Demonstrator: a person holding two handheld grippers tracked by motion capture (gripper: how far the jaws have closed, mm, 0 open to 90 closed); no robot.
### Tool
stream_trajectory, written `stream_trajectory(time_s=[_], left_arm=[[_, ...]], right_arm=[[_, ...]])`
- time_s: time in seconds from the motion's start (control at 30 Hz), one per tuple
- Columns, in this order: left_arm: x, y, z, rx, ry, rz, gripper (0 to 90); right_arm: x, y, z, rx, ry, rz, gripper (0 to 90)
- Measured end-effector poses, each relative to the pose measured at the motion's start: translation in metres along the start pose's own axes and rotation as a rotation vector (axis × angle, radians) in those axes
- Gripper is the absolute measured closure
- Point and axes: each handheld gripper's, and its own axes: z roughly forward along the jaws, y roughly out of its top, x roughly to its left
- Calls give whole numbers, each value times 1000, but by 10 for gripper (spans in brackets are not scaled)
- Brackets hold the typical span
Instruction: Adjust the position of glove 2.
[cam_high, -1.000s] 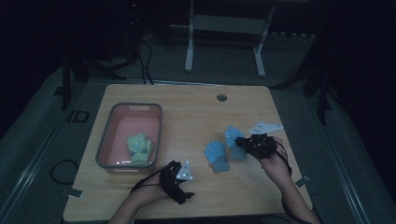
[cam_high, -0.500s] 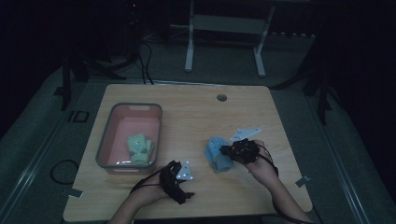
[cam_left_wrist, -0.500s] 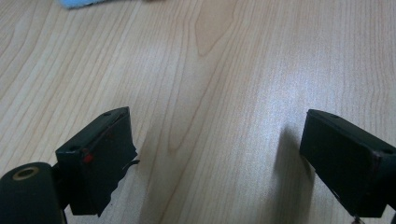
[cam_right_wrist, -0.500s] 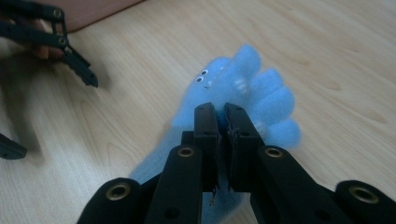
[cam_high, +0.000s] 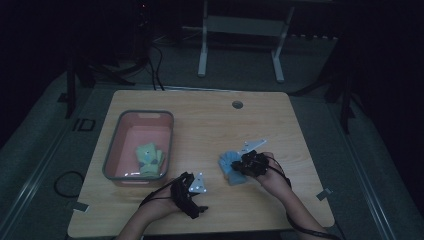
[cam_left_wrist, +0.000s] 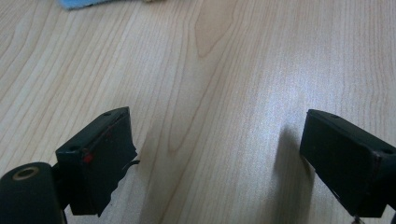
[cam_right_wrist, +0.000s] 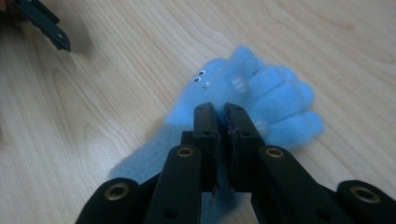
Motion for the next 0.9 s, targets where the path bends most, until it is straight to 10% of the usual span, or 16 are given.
stream_trajectory(time_s=[0.4,0.9], left_arm=[[0,1,0,-1,7,-7,102],[-9,13,0,-16,62,-13,103]], right_arm=[[-1,-6,7,7,4,13,704],[-8,-16,-16,-95,35,65,161]])
